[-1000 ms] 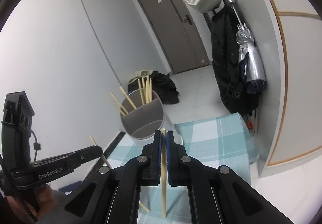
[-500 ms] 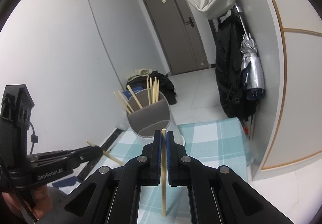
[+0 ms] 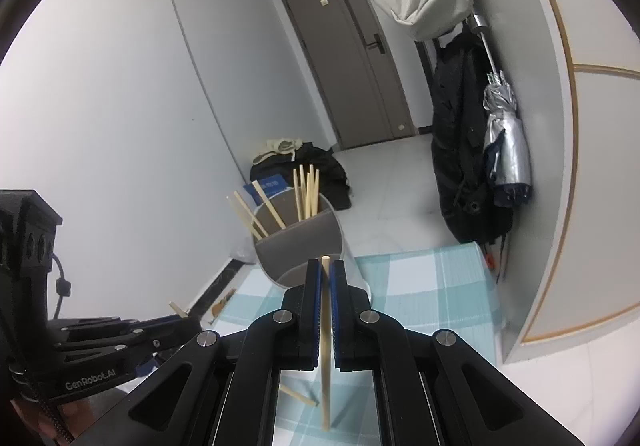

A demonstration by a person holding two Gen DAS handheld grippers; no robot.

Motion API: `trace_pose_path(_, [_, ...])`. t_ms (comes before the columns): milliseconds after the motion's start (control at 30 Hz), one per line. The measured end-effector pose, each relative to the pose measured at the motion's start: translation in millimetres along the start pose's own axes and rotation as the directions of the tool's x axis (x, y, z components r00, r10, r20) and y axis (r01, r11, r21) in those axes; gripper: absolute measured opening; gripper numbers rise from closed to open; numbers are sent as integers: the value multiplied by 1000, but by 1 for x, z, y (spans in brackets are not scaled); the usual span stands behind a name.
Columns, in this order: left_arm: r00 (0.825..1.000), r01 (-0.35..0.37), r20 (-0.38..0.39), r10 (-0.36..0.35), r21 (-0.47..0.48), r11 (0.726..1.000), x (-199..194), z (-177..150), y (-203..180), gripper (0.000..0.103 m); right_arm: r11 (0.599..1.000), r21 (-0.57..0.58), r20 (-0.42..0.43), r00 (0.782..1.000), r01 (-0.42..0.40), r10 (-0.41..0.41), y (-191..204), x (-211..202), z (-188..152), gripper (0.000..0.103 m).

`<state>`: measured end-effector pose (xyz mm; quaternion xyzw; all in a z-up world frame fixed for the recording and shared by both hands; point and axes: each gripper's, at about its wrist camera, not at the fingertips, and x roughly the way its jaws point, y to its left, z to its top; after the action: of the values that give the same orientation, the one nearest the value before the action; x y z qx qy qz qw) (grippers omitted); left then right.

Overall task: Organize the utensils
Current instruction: 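Raise both chopsticks above the holder and lower them into the opening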

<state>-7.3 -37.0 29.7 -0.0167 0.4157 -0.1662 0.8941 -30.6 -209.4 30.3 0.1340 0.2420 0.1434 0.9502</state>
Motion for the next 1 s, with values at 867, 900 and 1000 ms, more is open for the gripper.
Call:
trace_pose_path(867, [994, 102, 36, -104, 35, 994, -38, 113, -3, 0, 996, -23, 95, 992, -86, 88, 16, 25, 112, 4])
trace_pose_path(900, [994, 97, 43, -98, 36, 995, -39, 121, -1, 0, 996, -26, 100, 991, -90, 92, 17, 26, 119, 4])
trace_pose_path(1000, [995, 84, 53, -86, 37, 996, -40, 135, 6, 0, 994, -44, 116, 988, -97, 102, 23, 33, 138, 4])
